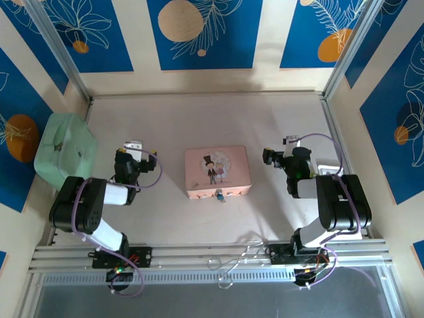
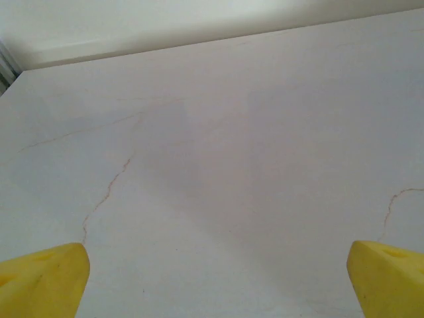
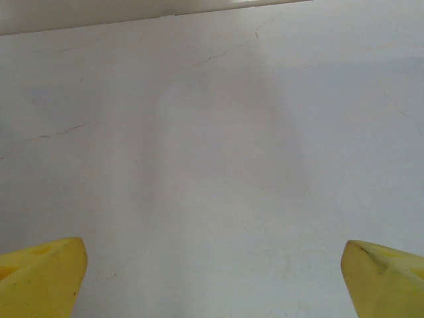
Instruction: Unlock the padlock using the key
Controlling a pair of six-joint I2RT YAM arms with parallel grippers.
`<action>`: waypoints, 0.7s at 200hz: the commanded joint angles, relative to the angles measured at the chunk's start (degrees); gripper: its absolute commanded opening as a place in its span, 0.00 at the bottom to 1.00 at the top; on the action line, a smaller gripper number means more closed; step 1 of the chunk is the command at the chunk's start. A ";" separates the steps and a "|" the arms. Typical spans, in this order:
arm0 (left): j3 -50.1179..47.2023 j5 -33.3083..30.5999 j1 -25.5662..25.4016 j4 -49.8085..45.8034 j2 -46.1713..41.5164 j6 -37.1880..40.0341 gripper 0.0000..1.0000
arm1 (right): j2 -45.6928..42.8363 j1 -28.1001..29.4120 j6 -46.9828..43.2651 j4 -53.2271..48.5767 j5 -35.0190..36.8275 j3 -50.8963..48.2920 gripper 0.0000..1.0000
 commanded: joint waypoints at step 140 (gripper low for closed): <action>0.23 -0.99 -0.06 0.50 0.09 0.27 0.99 | -0.67 -0.20 -0.15 0.91 -0.69 1.12 0.99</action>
